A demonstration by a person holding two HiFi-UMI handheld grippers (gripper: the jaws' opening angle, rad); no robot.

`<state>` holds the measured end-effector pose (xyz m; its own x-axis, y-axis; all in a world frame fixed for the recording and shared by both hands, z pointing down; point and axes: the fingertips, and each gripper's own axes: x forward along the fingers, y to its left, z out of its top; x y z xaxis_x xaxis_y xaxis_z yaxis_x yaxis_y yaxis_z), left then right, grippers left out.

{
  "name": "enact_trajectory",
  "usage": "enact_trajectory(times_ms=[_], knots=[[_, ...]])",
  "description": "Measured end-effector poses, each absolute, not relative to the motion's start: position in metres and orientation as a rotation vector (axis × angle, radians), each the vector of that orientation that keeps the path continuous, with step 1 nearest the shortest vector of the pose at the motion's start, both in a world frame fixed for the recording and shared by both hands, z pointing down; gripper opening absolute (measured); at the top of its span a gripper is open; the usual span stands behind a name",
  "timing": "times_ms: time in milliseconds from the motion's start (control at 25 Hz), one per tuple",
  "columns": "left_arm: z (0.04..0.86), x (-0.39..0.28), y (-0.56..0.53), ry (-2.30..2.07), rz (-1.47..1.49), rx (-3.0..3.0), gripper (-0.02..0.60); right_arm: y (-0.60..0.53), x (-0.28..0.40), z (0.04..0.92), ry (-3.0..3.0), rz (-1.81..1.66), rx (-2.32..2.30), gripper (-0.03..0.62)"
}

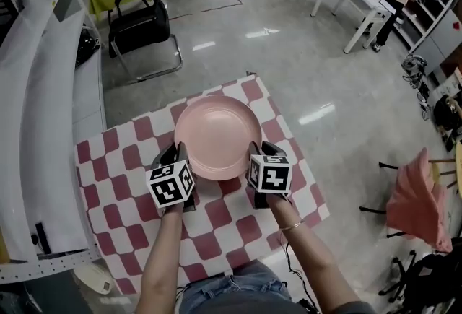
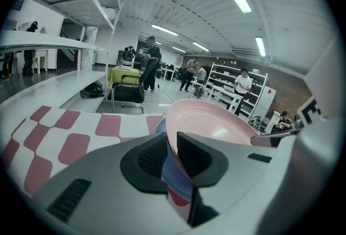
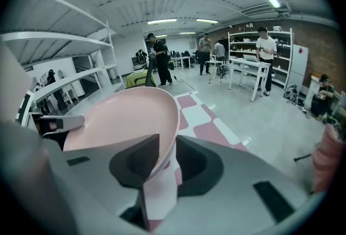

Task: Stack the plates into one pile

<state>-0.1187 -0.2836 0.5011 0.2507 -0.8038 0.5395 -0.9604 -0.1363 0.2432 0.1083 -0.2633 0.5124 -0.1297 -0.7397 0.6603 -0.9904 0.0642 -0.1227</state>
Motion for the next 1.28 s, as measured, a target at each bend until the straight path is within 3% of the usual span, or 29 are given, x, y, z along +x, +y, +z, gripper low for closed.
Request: enact_trajectory(times_ms=[1280], knots=[[0.535,-0.125,-0.293,-1.684,0.490,1.918,0.071,-0.285,0.101,0.554,-1.916,0.721,1.585,0.109]])
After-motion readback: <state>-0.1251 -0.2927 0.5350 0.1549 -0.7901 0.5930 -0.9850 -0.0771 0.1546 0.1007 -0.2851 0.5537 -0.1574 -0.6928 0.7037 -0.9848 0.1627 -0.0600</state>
